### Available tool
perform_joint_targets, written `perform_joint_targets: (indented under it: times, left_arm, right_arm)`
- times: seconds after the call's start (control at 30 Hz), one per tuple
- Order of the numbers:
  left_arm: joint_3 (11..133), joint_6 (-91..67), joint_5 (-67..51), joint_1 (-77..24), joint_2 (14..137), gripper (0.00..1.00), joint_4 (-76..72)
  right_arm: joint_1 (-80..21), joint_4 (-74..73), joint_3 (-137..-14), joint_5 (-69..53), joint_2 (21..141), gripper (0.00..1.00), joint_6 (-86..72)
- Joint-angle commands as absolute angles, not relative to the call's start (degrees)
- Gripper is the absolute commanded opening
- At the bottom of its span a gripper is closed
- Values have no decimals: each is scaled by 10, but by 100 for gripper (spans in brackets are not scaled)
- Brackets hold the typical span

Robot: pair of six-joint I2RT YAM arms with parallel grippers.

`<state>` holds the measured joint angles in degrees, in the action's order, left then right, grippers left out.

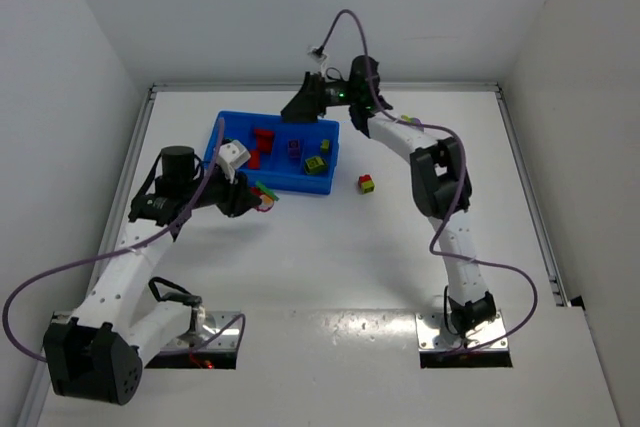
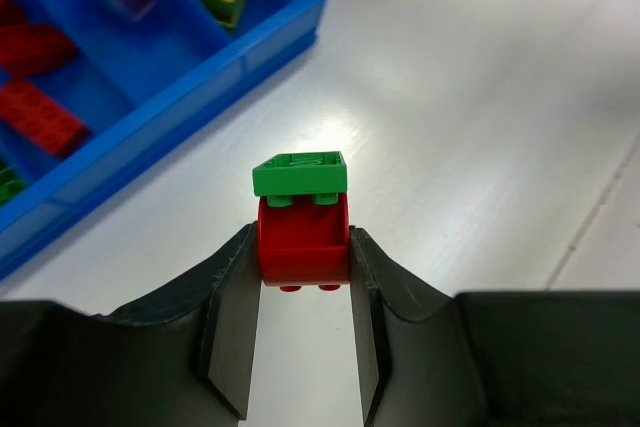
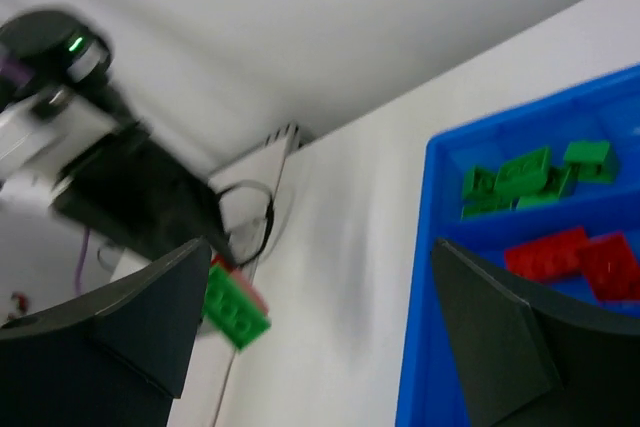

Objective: Sort the legos into containers by color

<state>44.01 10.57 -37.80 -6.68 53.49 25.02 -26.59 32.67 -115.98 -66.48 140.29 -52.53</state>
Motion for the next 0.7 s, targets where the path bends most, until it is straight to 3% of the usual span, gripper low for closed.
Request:
perform_joint_targets:
  times: [0.0,0.3,0.67]
  left_arm:
    - [484,112,-504,-57,562,5,252]
    - [567,112,-550,-57,656,7,258]
    - [617,62,-568,-71,708,7,224]
  right_arm:
    - [-255,499,-1065,-812,1310,91,-573]
    - [-261,585,-897,-887,1225,95,-581]
    - [-287,623,-917,-892,1264,95,-652]
